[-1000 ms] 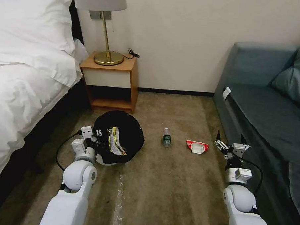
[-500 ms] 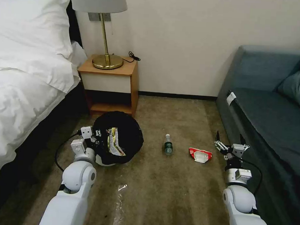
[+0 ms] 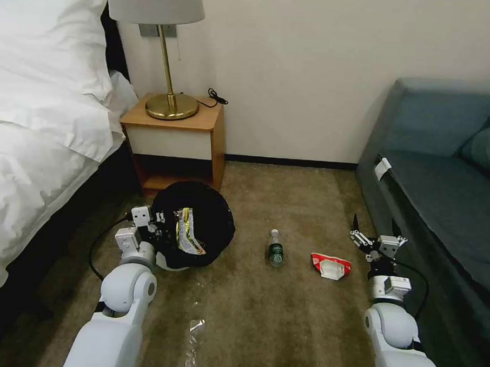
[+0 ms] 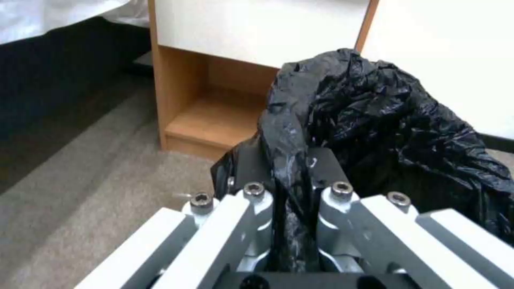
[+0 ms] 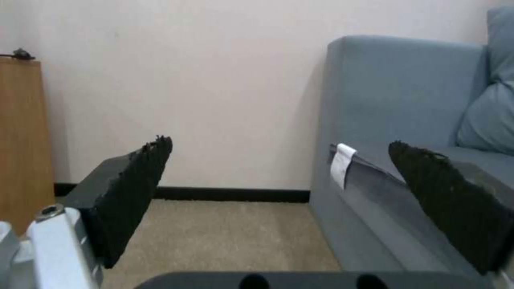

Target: Pick up the trash bin, then pick up the garbage on the floor and place it into the trash bin.

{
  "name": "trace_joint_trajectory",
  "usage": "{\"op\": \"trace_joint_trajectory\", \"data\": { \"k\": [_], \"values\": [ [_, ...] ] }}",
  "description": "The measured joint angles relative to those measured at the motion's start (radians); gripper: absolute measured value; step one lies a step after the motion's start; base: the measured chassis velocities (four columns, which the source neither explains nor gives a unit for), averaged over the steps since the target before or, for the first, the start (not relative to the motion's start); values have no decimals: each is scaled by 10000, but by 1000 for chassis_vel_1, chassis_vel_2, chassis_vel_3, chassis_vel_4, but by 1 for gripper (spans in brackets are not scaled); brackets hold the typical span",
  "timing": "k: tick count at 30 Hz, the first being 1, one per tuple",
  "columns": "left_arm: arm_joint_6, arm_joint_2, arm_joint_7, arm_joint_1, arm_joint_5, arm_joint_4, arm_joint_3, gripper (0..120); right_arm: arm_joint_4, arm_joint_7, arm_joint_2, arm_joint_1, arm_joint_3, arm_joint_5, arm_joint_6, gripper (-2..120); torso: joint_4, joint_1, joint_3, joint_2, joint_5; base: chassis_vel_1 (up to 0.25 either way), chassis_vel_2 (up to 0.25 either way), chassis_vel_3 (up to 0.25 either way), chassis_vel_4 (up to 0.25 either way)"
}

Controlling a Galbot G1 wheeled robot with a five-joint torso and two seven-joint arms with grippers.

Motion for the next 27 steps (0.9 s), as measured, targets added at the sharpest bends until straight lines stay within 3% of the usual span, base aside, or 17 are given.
{"op": "trace_joint_trajectory", "data": {
  "k": [19,27],
  "values": [
    [-1,34,15,-62,-50,25,-90,5,-503,-96,-24,38,49,-157,475,100,0,0,0,0,0,-93,93,91,-94],
    [0,31,29,34,-55,-55,-110,5,-1013,-193,-628,87,-151,-492,711,100,-1,-1,-1,0,2,-27,19,33,-12]
  ]
}}
